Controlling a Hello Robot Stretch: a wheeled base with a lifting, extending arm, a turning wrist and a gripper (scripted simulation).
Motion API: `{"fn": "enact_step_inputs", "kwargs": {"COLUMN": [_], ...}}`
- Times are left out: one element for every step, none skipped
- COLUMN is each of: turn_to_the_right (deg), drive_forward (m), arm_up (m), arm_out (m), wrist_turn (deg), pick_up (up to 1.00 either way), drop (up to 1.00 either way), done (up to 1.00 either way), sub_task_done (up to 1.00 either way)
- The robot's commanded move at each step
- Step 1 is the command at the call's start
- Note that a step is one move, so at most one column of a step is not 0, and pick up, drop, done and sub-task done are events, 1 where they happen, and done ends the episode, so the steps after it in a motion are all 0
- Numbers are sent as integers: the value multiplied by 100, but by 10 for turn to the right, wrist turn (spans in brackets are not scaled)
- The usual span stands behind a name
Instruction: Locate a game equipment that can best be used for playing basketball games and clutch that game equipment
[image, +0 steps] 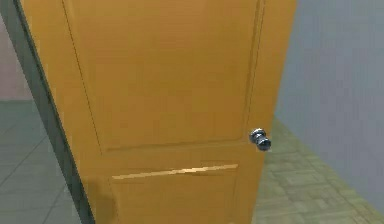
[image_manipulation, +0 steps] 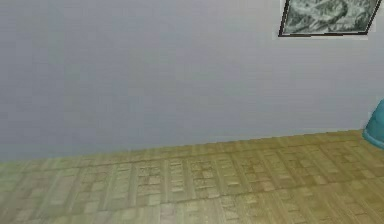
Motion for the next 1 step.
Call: {"fn": "enact_step_inputs", "kwargs": {"turn_to_the_right": [-270], "drive_forward": [0], "arm_up": [0], "arm_out": [0], "wrist_turn": [0], "pick_up": [0], "drop": [0], "done": [0], "sub_task_done": [0]}}
